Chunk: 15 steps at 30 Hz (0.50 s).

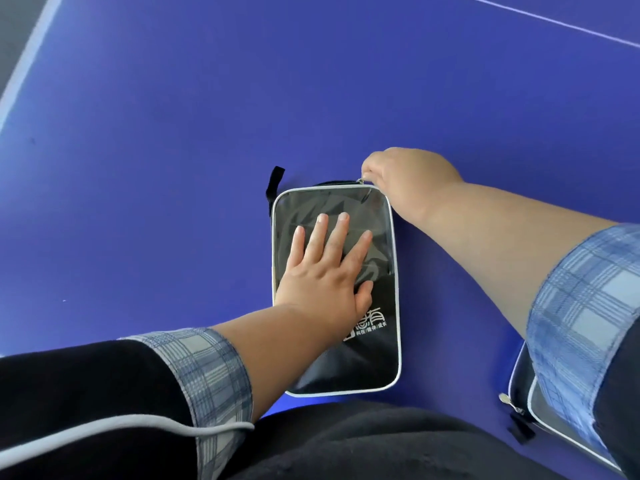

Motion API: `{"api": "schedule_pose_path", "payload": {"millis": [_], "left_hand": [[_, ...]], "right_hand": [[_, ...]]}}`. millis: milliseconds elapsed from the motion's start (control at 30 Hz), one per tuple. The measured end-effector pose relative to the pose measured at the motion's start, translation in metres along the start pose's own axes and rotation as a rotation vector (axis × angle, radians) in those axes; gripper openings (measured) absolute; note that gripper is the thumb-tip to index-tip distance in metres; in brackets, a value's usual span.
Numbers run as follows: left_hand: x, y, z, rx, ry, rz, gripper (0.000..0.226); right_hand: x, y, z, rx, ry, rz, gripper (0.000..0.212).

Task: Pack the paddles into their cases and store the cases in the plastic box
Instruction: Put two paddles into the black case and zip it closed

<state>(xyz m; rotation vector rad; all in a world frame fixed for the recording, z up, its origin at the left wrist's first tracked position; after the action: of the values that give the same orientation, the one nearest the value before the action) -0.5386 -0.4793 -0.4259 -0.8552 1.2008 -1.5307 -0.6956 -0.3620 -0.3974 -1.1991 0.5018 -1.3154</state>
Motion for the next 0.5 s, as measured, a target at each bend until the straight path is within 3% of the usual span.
{"api": "schedule_pose_path", "payload": {"millis": [133, 233, 300, 400, 433, 500], "left_hand": [[-0.019, 0.002, -0.007, 0.059, -0.068, 0.046, 0.069], [-0.019, -0.004, -0.009, 0.084, -0.073, 0.131, 0.068], [-0.003, -0.021, -0.011, -0.016, -0.111, 0.305, 0.06], [0.052, -0.051, -0.032, -0.24, -0.318, 0.603, 0.039], [0.074, -0.054, -0.047, -0.248, -0.373, 0.69, 0.035], [0.102, -0.056, -0.082, -0.13, -0.331, 0.699, 0.035]], "right_hand": [[0.026, -0.001, -0.011, 0.049, -0.086, 0.132, 0.007], [0.03, -0.001, -0.013, 0.062, 0.027, 0.028, 0.016], [0.023, -0.003, -0.003, -0.056, 0.164, -0.195, 0.029], [0.027, -0.001, 0.038, -0.445, 0.284, -0.474, 0.047], [0.037, 0.005, 0.052, -0.531, 0.266, -0.524, 0.048], [0.063, 0.029, 0.071, -0.513, 0.179, -0.481, 0.052]]}}
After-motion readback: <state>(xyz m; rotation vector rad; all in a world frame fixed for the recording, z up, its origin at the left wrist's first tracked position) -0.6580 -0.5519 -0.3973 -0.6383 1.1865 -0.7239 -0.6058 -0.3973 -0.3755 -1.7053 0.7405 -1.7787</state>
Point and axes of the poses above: each hand's wrist, its own z-axis away from the middle knuckle, its own y-axis out of the palm, x = y × z, the point moved 5 cm from there along -z, towards the middle knuckle, and after that the axes turned 10 degrees about -z, right-handed, at the moved point
